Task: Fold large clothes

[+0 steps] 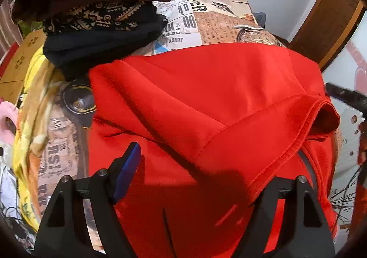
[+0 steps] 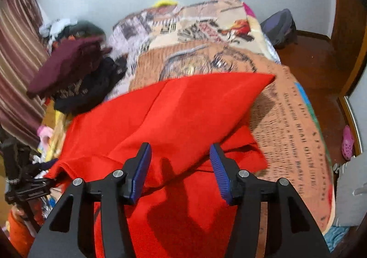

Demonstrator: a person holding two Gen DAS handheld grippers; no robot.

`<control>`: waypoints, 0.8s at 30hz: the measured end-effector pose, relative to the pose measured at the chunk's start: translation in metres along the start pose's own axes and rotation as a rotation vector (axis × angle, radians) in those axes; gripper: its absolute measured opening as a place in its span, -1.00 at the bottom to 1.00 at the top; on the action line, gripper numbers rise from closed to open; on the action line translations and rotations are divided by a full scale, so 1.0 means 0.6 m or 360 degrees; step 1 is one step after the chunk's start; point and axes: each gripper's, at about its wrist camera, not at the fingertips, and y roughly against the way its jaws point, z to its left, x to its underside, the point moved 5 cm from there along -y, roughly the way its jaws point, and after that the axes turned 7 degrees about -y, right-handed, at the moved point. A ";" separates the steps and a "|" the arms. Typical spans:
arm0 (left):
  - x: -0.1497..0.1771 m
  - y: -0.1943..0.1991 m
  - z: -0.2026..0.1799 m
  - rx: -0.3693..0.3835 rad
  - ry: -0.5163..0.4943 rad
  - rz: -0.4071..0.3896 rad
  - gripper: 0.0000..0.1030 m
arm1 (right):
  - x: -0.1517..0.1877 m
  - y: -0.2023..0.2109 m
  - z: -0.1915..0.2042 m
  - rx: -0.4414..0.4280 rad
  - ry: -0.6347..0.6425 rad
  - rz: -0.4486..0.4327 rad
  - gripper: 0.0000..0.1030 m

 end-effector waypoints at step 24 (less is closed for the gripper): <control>-0.087 0.086 0.145 -0.0242 0.0259 -0.0318 0.74 | -0.040 0.046 -0.069 0.0076 -0.0166 -0.0107 0.07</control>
